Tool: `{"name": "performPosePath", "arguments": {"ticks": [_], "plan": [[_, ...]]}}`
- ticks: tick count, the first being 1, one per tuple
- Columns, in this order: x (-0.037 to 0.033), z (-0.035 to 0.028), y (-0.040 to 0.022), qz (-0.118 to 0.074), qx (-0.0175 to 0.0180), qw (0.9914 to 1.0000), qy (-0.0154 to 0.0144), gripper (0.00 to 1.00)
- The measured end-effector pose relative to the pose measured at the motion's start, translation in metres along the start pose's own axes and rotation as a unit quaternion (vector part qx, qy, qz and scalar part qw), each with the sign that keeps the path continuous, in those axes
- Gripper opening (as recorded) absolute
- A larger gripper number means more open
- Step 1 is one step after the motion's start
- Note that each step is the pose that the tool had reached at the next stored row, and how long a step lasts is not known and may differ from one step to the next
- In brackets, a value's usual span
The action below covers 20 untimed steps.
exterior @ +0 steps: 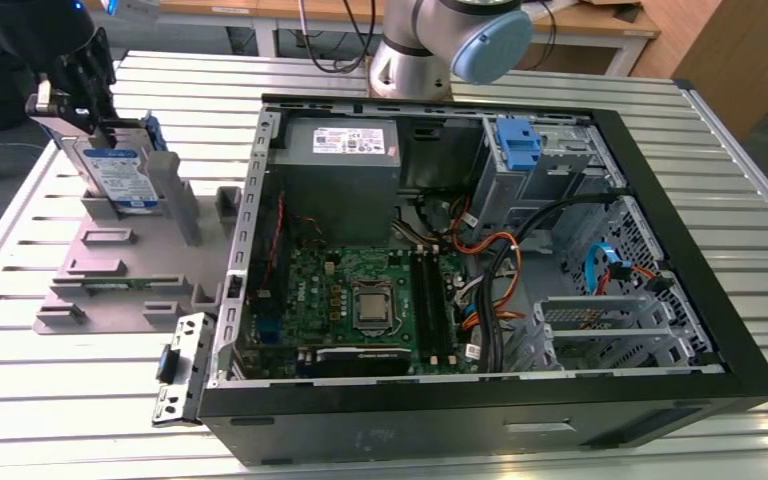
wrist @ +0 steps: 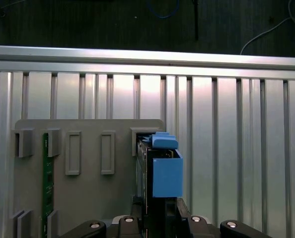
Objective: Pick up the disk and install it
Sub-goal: 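Pick up the disk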
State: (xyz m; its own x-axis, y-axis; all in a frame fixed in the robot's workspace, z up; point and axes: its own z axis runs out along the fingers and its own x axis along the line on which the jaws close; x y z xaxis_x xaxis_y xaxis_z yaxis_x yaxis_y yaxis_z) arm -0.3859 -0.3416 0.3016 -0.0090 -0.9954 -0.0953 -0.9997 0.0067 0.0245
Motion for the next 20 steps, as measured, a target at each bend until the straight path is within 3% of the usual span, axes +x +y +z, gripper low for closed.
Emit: {"name": "performPosePath", "arguments": {"ticks": [9, 16, 20], "plan": [[0.0, -0.0002, 0.0, 0.0, 0.0001, 1.0, -0.0001, 0.35], [-0.0007, -0.0076, 0.0002, 0.0, 0.0, 1.0, 0.0, 0.35], [-0.0008, -0.0078, 0.0002, 0.0, 0.0002, 1.0, -0.0001, 0.35]]}}
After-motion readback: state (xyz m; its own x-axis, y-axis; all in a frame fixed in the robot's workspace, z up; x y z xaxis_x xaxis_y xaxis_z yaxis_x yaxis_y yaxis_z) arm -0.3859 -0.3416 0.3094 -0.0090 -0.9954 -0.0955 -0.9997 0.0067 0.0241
